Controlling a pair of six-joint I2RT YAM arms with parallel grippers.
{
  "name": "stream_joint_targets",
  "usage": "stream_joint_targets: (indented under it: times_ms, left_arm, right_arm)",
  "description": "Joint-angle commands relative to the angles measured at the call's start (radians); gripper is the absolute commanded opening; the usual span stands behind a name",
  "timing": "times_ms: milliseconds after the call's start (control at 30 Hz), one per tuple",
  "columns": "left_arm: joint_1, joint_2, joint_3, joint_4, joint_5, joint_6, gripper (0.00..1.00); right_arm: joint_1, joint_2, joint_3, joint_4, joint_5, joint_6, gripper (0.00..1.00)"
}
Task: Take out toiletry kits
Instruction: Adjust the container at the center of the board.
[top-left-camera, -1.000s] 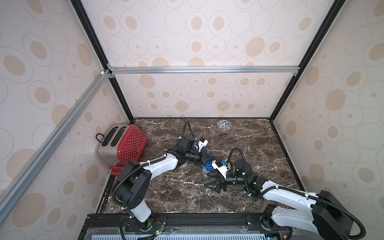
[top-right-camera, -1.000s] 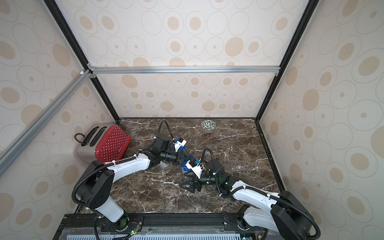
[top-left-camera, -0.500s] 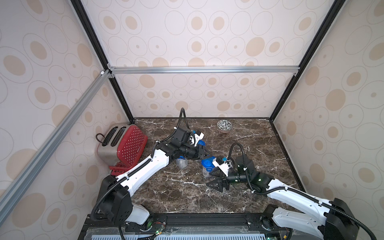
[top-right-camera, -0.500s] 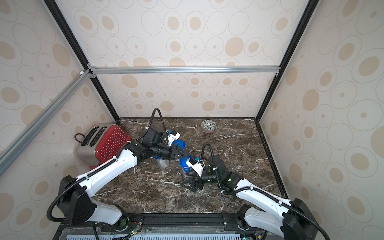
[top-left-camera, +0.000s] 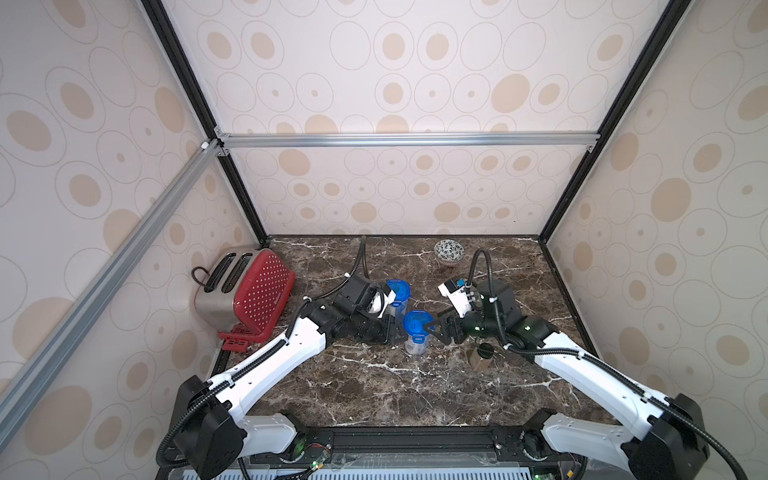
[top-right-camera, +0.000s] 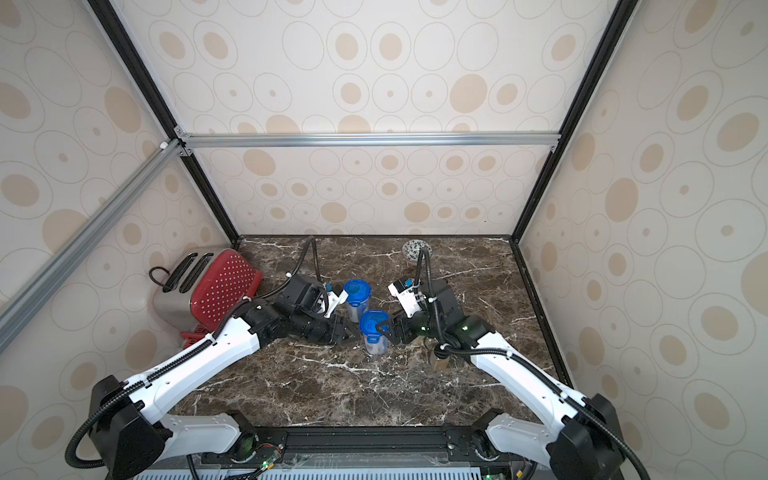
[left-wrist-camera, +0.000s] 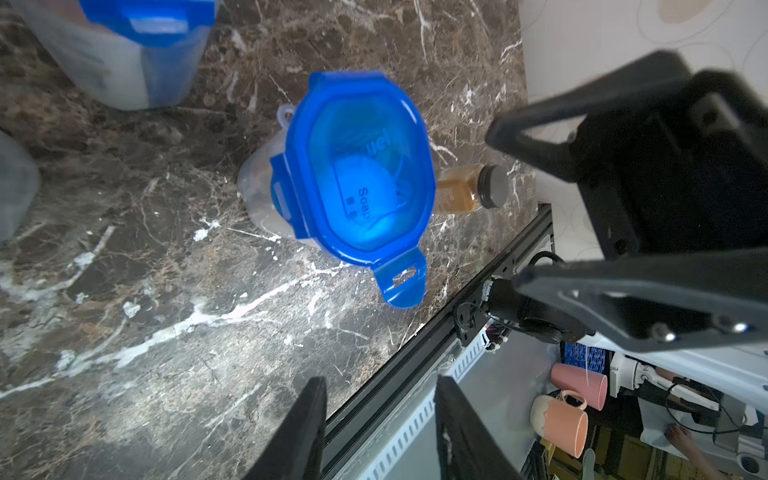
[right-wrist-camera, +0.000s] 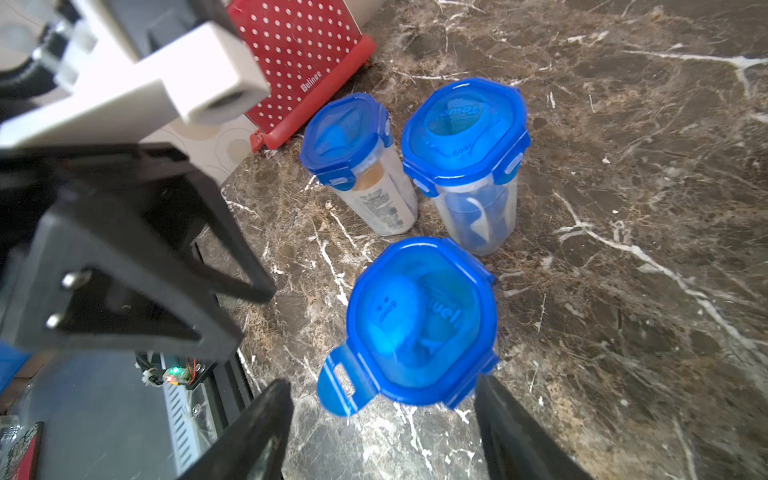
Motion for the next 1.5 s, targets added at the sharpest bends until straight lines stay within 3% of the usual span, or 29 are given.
stream_joint_targets:
  times_ms: [0, 233, 500, 1467]
  left_arm:
    - [-0.007, 0.008, -0.018, 0.042, -0.012, -0.008, 0.41]
    - [-0.008, 0.084, -0.028, 0.135, 0.013, -0.039, 0.36]
    - [-0.008, 0.145, -0.018, 0.163, -0.010, -0.035, 0.30]
    - [-0.008, 0.171, 0.033, 0.035, -0.160, 0.020, 0.27]
  right_arm:
    - [-0.006, 0.064, 0.047, -0.058, -0.002, -0.016, 0.72]
    - [-0.017, 0.139, 0.090, -0.056, 0.011, -0.041, 0.73]
    - [-0.021, 0.179, 0.091, -0.056, -0.085, -0.050, 0.72]
    - [-0.014, 0.005, -0.148, 0.092, -0.249, 0.080, 0.67]
